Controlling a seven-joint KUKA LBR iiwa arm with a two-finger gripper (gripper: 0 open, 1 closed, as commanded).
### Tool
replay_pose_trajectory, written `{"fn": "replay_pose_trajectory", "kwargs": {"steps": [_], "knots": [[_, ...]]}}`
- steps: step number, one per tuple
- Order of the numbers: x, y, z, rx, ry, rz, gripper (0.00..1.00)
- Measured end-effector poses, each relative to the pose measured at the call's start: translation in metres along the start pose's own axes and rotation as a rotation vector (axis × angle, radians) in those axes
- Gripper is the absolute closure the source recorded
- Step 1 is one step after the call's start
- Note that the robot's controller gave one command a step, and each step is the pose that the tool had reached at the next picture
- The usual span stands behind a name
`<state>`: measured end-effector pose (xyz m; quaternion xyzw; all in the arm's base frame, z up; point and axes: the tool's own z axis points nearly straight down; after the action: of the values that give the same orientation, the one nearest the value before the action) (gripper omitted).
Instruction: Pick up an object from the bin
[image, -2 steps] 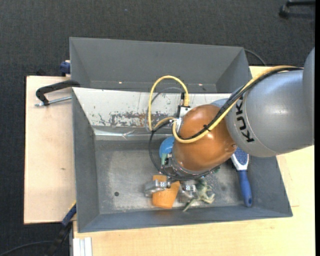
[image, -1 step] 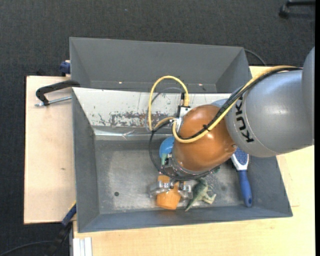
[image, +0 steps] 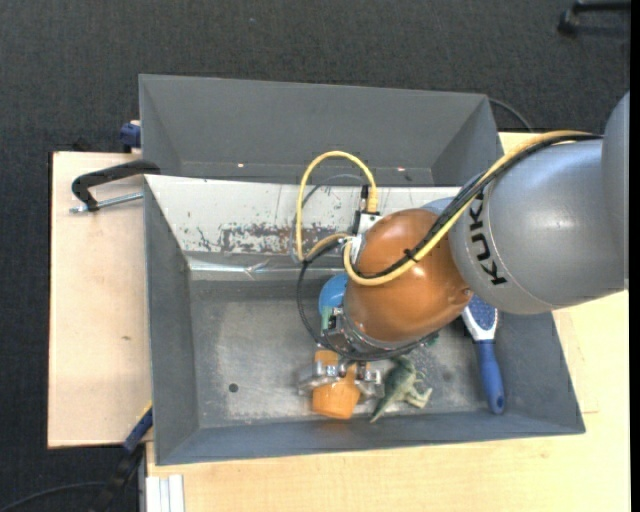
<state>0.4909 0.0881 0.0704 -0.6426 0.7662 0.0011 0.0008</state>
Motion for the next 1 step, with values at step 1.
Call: {"fn": "replay_pose_trajectory", "kwargs": {"steps": [1], "knots": [[-0.0018,-0.001,-0.0223,0.006,-0.002,0.002,1.0]]}}
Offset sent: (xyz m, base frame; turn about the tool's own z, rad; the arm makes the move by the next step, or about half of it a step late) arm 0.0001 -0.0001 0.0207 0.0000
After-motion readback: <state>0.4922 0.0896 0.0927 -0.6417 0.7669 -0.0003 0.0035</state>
